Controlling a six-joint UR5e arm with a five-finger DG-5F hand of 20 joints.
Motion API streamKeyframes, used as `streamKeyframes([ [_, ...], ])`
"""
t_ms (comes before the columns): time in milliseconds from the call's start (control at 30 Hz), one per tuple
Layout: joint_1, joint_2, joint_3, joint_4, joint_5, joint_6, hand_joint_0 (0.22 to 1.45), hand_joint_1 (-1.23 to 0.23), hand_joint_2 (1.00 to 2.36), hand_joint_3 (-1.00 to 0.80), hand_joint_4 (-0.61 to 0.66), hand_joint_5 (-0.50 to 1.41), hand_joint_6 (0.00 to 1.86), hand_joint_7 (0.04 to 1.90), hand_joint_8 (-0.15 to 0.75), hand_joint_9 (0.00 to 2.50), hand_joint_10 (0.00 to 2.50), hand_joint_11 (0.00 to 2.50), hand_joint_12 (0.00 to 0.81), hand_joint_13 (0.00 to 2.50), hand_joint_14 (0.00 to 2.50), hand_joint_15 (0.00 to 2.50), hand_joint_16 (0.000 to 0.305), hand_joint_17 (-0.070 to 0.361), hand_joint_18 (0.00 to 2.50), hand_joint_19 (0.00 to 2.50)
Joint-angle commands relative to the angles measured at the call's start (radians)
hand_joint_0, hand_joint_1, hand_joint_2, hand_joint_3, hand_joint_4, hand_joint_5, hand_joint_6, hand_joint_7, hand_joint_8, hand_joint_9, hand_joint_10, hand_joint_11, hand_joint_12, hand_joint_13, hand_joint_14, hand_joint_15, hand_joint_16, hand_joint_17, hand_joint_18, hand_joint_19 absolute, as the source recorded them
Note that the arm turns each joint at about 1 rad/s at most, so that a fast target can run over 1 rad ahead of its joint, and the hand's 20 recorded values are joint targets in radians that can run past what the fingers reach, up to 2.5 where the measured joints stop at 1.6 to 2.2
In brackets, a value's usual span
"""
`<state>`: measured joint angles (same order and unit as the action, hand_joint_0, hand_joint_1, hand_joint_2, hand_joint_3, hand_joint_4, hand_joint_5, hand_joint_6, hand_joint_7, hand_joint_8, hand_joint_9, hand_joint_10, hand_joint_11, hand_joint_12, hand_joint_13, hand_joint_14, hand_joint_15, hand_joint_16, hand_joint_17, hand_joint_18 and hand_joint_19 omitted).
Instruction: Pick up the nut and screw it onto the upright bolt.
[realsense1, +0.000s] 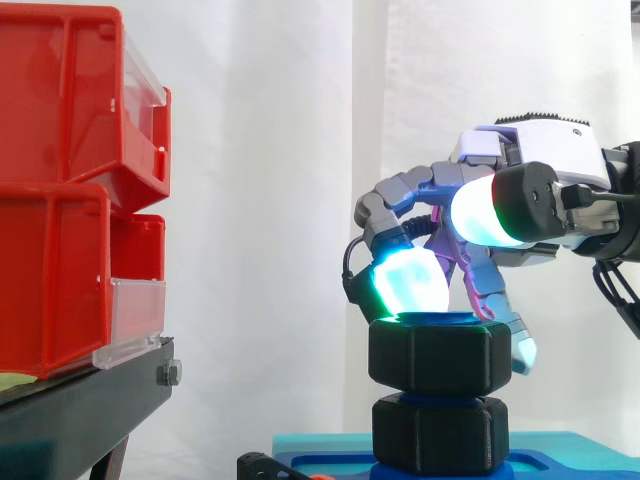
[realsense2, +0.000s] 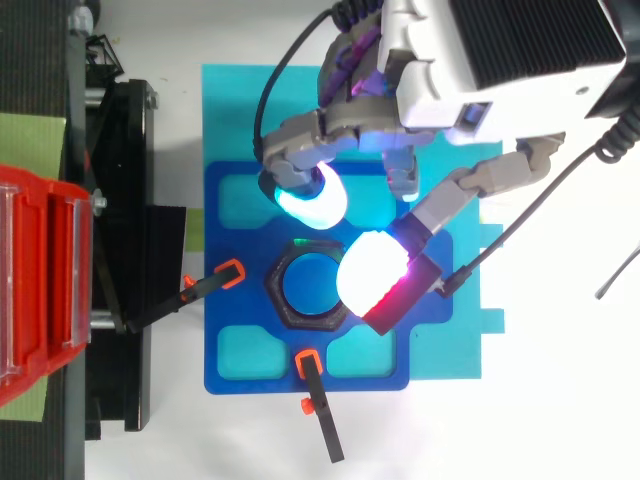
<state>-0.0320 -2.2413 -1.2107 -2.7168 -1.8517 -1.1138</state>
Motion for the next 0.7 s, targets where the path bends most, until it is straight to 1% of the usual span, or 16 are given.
streamKeyframes([
  [0,-0.011,0.000,0.000,-0.031,0.002,-0.004,0.52,-0.35,1.00,-0.50,0.20,0.02,0.51,1.25,0.320,1.61,0.01,0.22,0.253,1.10,0.00,0.06,0.027,0.061,0.92,0.36],
  [67,-0.011,0.000,-0.001,-0.043,0.002,-0.004,0.52,-0.34,1.00,-0.50,0.25,-0.01,0.51,1.11,0.322,1.53,0.01,0.21,0.267,1.05,0.00,0.06,0.029,0.065,0.87,0.36],
  [200,-0.019,0.000,0.000,-0.044,0.002,0.000,0.51,-0.34,1.00,-0.50,0.27,-0.05,0.50,1.00,0.332,1.45,0.00,0.16,0.273,1.02,0.00,0.05,0.030,0.067,0.84,0.35],
  [233,-0.020,0.000,0.000,-0.044,0.002,0.000,0.51,-0.34,1.00,-0.50,0.28,-0.06,0.50,0.95,0.323,1.41,0.00,0.16,0.278,1.01,0.00,0.04,0.030,0.068,0.83,0.34],
  [300,-0.022,0.000,0.000,-0.044,0.002,0.000,0.50,-0.35,1.00,-0.50,0.26,-0.09,0.50,0.86,0.314,1.32,0.00,0.09,0.282,0.97,0.00,0.03,0.031,0.070,0.81,0.34],
  [400,-0.023,0.000,0.000,-0.043,-0.001,0.000,0.50,-0.35,1.00,-0.50,0.24,-0.12,0.50,0.79,0.303,1.24,0.00,0.04,0.282,0.94,0.00,0.02,0.032,0.073,0.79,0.33],
  [433,-0.023,0.000,-0.001,-0.040,-0.001,0.000,0.50,-0.35,1.00,-0.50,0.22,-0.13,0.50,0.76,0.295,1.20,0.00,0.00,0.283,0.91,0.00,0.01,0.032,0.072,0.74,0.32],
  [467,-0.025,0.000,0.003,-0.029,-0.001,0.000,0.49,-0.36,1.00,-0.50,0.22,-0.14,0.50,0.74,0.290,1.15,0.00,0.00,0.284,0.88,0.00,0.00,0.032,0.073,0.71,0.32],
  [500,-0.023,0.000,0.019,-0.011,0.000,0.002,0.49,-0.36,1.00,-0.50,0.22,-0.14,0.50,0.73,0.286,1.12,0.00,0.00,0.285,0.87,0.00,0.00,0.032,0.073,0.71,0.31],
  [567,-0.023,0.000,0.023,0.003,0.000,0.002,0.49,-0.36,1.00,-0.50,0.21,-0.15,0.50,0.69,0.270,1.03,0.00,0.00,0.280,0.77,0.00,0.00,0.032,0.072,0.62,0.28],
  [600,-0.023,0.000,0.033,0.018,0.000,0.002,0.49,-0.36,1.00,-0.50,0.21,-0.15,0.50,0.68,0.273,1.03,0.00,0.00,0.280,0.77,0.00,0.00,0.032,0.072,0.59,0.27],
  [667,-0.019,0.000,0.056,0.026,0.002,0.002,0.48,-0.36,1.00,-0.50,0.19,-0.15,0.50,0.64,0.259,0.94,0.00,0.00,0.279,0.68,0.00,0.00,0.031,0.069,0.49,0.19],
])
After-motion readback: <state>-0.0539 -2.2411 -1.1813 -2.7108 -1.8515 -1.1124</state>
